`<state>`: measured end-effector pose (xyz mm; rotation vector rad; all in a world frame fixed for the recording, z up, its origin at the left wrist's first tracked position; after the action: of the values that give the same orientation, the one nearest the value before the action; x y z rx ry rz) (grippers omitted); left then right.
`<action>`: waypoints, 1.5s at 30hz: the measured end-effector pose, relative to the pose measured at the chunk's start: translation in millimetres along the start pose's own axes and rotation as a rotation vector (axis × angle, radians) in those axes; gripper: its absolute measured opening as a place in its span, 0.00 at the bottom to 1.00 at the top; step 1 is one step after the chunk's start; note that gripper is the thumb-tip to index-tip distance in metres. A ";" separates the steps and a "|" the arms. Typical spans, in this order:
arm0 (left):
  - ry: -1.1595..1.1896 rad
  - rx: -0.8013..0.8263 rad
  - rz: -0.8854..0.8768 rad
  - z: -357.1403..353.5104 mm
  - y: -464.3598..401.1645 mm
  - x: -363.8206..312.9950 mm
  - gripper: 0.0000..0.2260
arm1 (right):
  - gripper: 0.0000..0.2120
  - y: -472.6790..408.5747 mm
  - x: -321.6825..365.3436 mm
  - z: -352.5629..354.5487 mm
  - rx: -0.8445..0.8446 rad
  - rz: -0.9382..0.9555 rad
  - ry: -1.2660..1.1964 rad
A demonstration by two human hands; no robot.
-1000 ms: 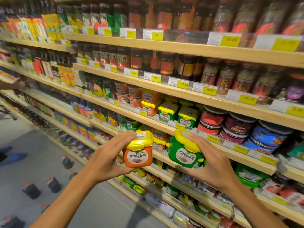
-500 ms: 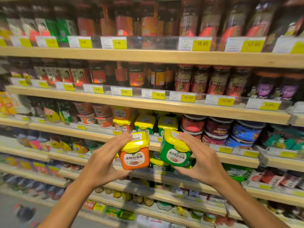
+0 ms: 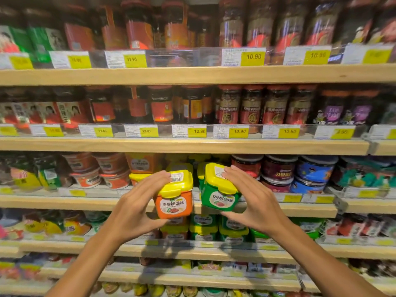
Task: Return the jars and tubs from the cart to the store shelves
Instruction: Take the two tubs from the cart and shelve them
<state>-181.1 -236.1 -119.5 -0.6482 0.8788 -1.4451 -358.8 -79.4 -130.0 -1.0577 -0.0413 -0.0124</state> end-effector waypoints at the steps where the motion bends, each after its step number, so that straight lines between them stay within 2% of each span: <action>1: 0.005 0.001 -0.014 -0.6 2.7 2.1 0.42 | 0.42 2.2 1.3 -1.9 -0.008 -0.002 0.016; 10: 0.016 -0.042 -0.115 11.3 41.9 16.2 0.42 | 0.42 27.9 28.5 -23.7 -0.074 0.045 0.085; 16: 0.037 -0.050 -0.134 23.0 50.3 23.0 0.40 | 0.43 17.9 41.5 -40.4 -0.027 0.053 0.098; 27: 0.062 -0.086 -0.114 33.1 47.4 36.5 0.42 | 0.45 -23.6 13.5 -52.4 0.002 0.038 0.209; 37: 0.085 -0.112 -0.085 31.9 47.5 33.8 0.40 | 0.44 -40.8 -7.8 -61.1 -0.022 -0.087 0.239; 45: 0.085 -0.112 -0.063 36.5 46.9 18.7 0.38 | 0.33 -44.8 -44.4 -74.4 0.128 -0.303 0.348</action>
<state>-126.3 -256.9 -140.4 -0.7075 1.0192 -1.4971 -402.4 -166.6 -129.3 -0.9012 0.1115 -0.4619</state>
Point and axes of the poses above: each hand's wrist, its own y-axis away from the middle knuckle, its own z-axis out of the back of the hand, x = y × z, the point moved 10 cm from there along -y, towards the middle knuckle, and after that the axes turned 14 degrees about -x, right-handed, at the moved point
